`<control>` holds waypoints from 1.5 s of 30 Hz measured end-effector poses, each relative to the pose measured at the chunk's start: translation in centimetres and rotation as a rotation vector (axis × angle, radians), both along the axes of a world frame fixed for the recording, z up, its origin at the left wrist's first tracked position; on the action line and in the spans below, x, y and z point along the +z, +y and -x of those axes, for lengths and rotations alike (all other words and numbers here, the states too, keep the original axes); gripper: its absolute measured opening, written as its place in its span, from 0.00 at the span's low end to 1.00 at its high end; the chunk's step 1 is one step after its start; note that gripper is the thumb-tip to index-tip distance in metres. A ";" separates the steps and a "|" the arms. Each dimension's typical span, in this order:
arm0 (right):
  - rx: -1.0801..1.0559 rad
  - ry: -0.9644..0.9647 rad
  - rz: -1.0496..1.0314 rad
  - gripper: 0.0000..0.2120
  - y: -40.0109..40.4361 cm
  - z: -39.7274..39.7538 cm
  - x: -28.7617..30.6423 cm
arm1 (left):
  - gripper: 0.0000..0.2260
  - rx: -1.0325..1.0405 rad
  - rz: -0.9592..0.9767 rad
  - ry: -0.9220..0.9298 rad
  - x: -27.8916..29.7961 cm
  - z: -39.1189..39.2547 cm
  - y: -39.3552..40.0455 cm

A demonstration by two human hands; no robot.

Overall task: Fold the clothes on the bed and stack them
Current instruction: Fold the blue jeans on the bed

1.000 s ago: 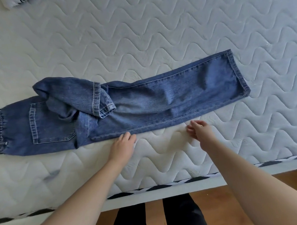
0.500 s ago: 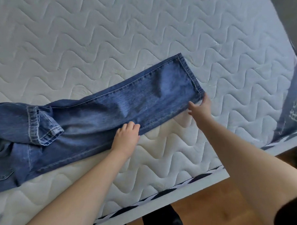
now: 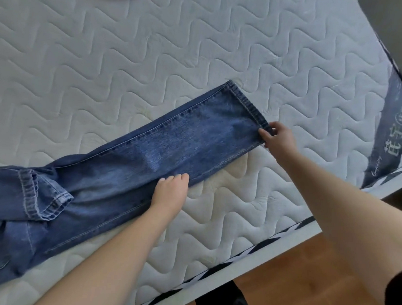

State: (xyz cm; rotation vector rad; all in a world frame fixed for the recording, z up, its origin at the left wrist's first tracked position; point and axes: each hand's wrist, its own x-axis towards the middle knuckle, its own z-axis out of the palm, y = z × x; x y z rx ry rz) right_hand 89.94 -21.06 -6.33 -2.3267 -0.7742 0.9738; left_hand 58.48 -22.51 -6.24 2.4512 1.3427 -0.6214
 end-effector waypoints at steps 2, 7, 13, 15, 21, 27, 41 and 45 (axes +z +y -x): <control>0.004 -0.081 -0.047 0.06 -0.8 -1.3 0.8 | 0.09 -0.107 -0.090 -0.102 1.1 -0.2 -0.5; -0.062 -0.100 -0.002 0.04 -3.5 -1.8 0.2 | 0.12 -0.186 -0.262 -0.201 1.7 0.1 -2.4; -0.036 0.026 0.143 0.16 -4.3 -0.9 -0.9 | 0.14 0.057 -0.149 0.018 0.6 3.4 -3.7; 0.032 0.014 0.099 0.20 -2.7 -0.2 -0.4 | 0.11 0.054 -0.124 0.048 0.2 3.8 -3.5; 0.030 -0.038 0.043 0.06 0.8 1.2 0.2 | 0.09 -0.020 0.159 -0.008 -0.2 4.2 -1.9; -0.024 -0.009 0.084 0.11 -1.0 0.1 0.7 | 0.05 -0.086 0.311 -0.162 2.1 2.7 0.5; 0.334 0.001 0.308 0.14 -5.0 -2.7 -0.5 | 0.33 0.141 0.115 -0.156 -0.4 -19.1 18.3; 0.221 0.088 0.233 0.16 -4.8 -3.3 0.7 | 0.11 0.100 0.247 -0.347 -1.1 -20.7 19.6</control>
